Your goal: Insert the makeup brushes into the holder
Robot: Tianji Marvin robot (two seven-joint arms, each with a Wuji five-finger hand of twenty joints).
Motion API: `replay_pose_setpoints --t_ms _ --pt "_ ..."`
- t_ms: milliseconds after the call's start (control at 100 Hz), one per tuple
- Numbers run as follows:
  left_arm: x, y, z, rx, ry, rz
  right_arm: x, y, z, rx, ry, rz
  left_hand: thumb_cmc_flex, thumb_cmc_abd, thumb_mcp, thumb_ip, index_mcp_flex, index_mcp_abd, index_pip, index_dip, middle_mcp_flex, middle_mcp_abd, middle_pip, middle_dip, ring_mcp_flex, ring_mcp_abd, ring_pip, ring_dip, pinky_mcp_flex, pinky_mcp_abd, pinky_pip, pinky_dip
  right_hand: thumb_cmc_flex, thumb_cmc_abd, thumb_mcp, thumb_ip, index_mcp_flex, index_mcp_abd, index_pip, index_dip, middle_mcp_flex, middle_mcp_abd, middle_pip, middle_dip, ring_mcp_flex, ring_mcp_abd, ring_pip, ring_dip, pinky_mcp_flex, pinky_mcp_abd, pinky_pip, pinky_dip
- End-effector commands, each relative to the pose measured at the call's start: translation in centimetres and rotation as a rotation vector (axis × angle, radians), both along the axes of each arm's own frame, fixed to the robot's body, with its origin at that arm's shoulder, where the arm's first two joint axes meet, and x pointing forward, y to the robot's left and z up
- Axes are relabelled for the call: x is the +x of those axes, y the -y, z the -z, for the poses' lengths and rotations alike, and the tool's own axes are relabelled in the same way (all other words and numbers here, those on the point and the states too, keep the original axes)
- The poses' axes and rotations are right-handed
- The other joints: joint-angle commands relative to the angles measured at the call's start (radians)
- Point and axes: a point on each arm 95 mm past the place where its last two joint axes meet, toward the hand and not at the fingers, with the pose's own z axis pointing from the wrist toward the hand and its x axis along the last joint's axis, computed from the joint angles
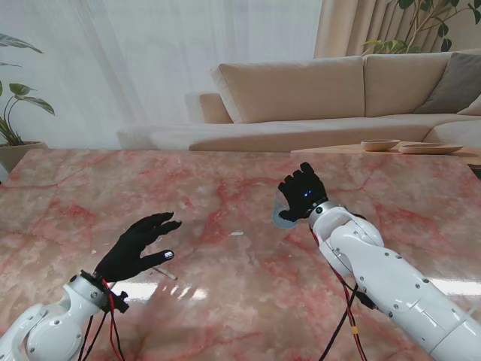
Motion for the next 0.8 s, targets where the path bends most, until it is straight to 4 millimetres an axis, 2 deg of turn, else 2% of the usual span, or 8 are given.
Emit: replay_pose_setpoints --t_ms 0,170,350,560,790 --pt "-0.2 0.0 0.3 0.002 -0.007 0.001 -0.2 0.1 0.3 0.011 -0.016 0.013 0.013 0.047 -0.026 -0.018 -0.015 -0.021 -0.010 0.012 0.000 -0.015 -0.017 -0.012 -0.030 -0.045 -0.023 -0.012 -0.004 -0.012 -0.036 0.000 -0.055 0.034 -0.043 0.051 -0.070 0.035 -0.032 -0.018 -0.056 0.022 -0.024 -0.024 -0.064 0.016 -0.033 -0.035 -0.033 0.015 -0.030 0.010" --pt "-0.1 0.0 0.2 0.004 -0.007 0.001 -0.6 0.4 -0.2 0.058 -0.002 0.015 0.013 0.046 -0.027 -0.018 -0.015 -0.022 -0.010 0.012 0.000 -0.016 -0.016 -0.012 -0.031 -0.044 -0.023 -0.012 -0.003 -0.012 -0.036 0.000 -0.147 0.099 -0.058 0.069 -0.184 0.057 -0.093 -0.026 -0.166 0.022 -0.059 -0.062 -0.151 0.002 -0.099 -0.084 -0.068 -0.002 -0.105 -0.016" --pt "0.0 0.2 0.1 -0.004 -0.008 0.009 -1.8 0.6 -1.3 0.142 0.011 0.024 0.012 0.045 -0.027 -0.018 -0.014 -0.021 -0.010 0.013 0.000 -0.016 -0.017 -0.012 -0.031 -0.045 -0.023 -0.012 -0.003 -0.012 -0.035 0.000 -0.176 0.130 -0.050 0.085 -0.173 0.026 -0.114 -0.027 -0.154 0.006 -0.089 -0.116 -0.138 -0.039 -0.159 -0.154 -0.037 -0.037 -0.184 -0.086" --pt "0.2 0.6 0.3 -0.004 -0.022 0.019 -4.3 1.1 -1.6 0.340 -0.011 0.067 0.011 0.046 -0.027 -0.018 -0.014 -0.022 -0.010 0.013 -0.001 -0.018 -0.016 -0.012 -0.030 -0.047 -0.023 -0.012 -0.003 -0.014 -0.034 0.000 -0.208 0.138 -0.038 0.106 -0.172 0.042 -0.153 -0.057 -0.153 0.013 -0.132 -0.169 -0.145 -0.047 -0.207 -0.230 -0.004 -0.096 -0.273 -0.217" --pt "0.4 0.9 0.3 -0.005 -0.028 0.030 -8.5 1.9 -0.8 0.541 -0.012 0.090 0.012 0.044 -0.026 -0.017 -0.014 -0.022 -0.009 0.013 0.000 -0.019 -0.016 -0.012 -0.029 -0.047 -0.023 -0.012 -0.003 -0.015 -0.032 0.000 -0.238 0.172 -0.044 0.109 -0.158 0.054 -0.156 -0.070 -0.137 0.027 -0.140 -0.181 -0.128 -0.042 -0.203 -0.242 0.021 -0.117 -0.273 -0.248"
